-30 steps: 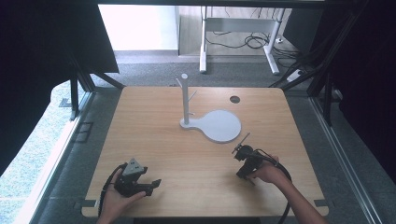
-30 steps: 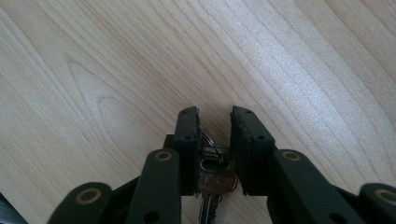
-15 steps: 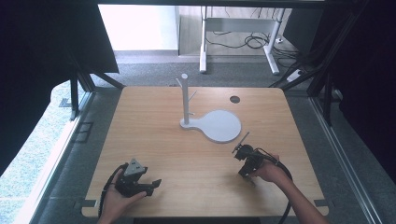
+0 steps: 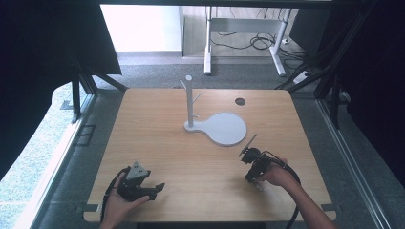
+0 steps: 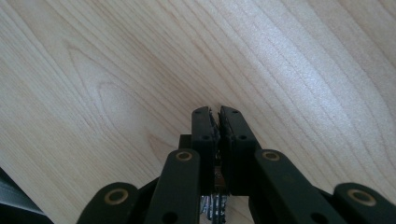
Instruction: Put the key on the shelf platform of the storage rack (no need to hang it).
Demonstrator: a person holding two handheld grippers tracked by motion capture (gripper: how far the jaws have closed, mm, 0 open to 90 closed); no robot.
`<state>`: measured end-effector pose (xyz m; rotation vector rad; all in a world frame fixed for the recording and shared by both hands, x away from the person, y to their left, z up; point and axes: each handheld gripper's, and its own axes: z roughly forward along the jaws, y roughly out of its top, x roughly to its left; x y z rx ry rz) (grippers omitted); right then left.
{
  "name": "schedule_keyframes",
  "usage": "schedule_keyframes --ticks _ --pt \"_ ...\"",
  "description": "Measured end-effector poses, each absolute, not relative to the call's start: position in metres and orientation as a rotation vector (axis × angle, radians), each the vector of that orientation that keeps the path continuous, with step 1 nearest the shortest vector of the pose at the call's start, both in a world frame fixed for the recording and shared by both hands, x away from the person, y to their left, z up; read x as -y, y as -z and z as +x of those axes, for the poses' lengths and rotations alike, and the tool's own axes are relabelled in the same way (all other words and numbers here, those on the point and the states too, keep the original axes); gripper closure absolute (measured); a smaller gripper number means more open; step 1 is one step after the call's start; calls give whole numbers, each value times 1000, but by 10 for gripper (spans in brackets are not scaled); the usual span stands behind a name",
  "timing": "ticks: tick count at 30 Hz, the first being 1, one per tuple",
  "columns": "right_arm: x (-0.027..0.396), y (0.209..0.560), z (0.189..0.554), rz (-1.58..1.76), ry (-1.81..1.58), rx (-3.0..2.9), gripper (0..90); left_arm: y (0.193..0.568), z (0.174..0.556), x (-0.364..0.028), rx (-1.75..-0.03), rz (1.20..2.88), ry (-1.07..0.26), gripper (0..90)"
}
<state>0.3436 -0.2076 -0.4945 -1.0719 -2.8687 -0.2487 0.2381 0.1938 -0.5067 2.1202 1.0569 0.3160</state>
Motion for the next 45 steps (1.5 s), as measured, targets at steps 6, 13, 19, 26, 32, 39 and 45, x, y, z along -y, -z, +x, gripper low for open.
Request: schedule_keyframes --ticks 6,13,19,26,32,39,45 --pt "207 493 343 -1052 202 2861 891 508 239 -194 -1062 2121 -316 264" --pt "207 488 343 -1062 194 2866 895 506 238 -196 -1066 2114 -319 264" --pt "214 477 345 -1078 205 2881 897 505 238 -197 -1064 2113 -322 265" --pt "224 461 349 -1103 239 2892 897 505 238 -197 -1064 2111 -323 265" --pt "232 452 349 -1130 265 2892 897 504 238 -198 -1067 2105 -325 265" --pt "238 437 351 -1150 288 2913 897 504 238 -198 -1065 2105 -324 265" --pt "238 432 352 -1158 298 2914 897 504 238 -199 -1069 2101 -327 265"
